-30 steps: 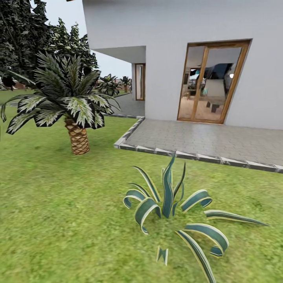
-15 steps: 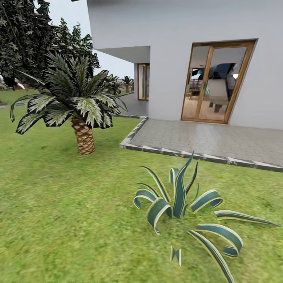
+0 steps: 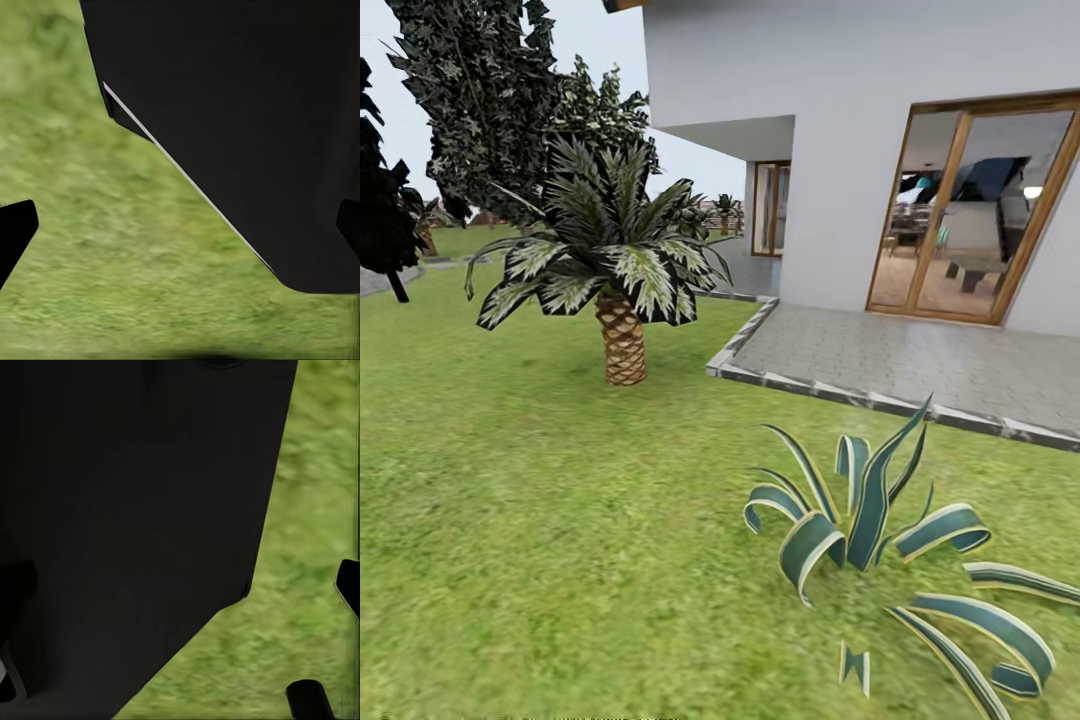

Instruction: Take the three Easter eggs out of the wicker basket on the lawn in the garden, then place them on the lawn next to a single tree (choose any tree) so that all three eggs are next to the same tree and none are left in the basket.

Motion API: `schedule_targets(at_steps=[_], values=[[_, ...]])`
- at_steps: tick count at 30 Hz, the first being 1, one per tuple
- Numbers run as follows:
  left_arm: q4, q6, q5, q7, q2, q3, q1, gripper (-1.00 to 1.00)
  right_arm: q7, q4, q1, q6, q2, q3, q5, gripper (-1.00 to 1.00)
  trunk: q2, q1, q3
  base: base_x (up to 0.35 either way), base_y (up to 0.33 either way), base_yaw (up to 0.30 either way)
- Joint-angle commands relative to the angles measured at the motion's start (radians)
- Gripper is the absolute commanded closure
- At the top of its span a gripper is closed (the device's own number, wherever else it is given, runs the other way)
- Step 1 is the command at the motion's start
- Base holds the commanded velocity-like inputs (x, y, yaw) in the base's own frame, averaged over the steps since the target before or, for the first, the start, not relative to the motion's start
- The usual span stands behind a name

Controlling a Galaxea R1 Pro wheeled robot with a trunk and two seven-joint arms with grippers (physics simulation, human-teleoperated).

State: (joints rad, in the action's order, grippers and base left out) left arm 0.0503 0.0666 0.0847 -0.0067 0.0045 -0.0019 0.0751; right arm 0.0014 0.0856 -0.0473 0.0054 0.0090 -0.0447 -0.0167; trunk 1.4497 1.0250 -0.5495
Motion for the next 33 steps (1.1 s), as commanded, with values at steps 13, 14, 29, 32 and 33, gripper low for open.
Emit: schedule_targets(at_steps=[13, 14, 29, 32, 33], values=[[-0.001, 0.002, 0.009, -0.001, 0.0, 0.0, 0.0, -1.0, -0.001, 0.002, -0.001, 0.001, 0.0, -0.004, -0.002, -1.0, 0.0, 0.0, -0.001, 0.0, 0.001, 0.271], [-0.001, 0.002, 0.009, -0.001, 0.0, 0.0, 0.0, -1.0, -0.001, 0.002, -0.001, 0.001, 0.0, -0.004, -0.002, -1.0, 0.0, 0.0, -0.001, 0.0, 0.0, 0.272], [-0.001, 0.002, 0.009, -0.001, 0.0, 0.0, 0.0, -1.0, -0.001, 0.002, -0.001, 0.001, 0.0, -0.004, -0.002, -1.0, 0.0, 0.0, -0.001, 0.0, 0.0, 0.278], [-0.001, 0.002, 0.009, -0.001, 0.0, 0.0, 0.0, -1.0, -0.001, 0.002, -0.001, 0.001, 0.0, -0.004, -0.002, -1.0, 0.0, 0.0, -0.001, 0.0, 0.0, 0.281], [-0.001, 0.002, 0.009, -0.001, 0.0, 0.0, 0.0, -1.0, -0.001, 0.002, -0.001, 0.001, 0.0, -0.004, -0.002, -1.0, 0.0, 0.0, -0.001, 0.0, 0.026, 0.281]])
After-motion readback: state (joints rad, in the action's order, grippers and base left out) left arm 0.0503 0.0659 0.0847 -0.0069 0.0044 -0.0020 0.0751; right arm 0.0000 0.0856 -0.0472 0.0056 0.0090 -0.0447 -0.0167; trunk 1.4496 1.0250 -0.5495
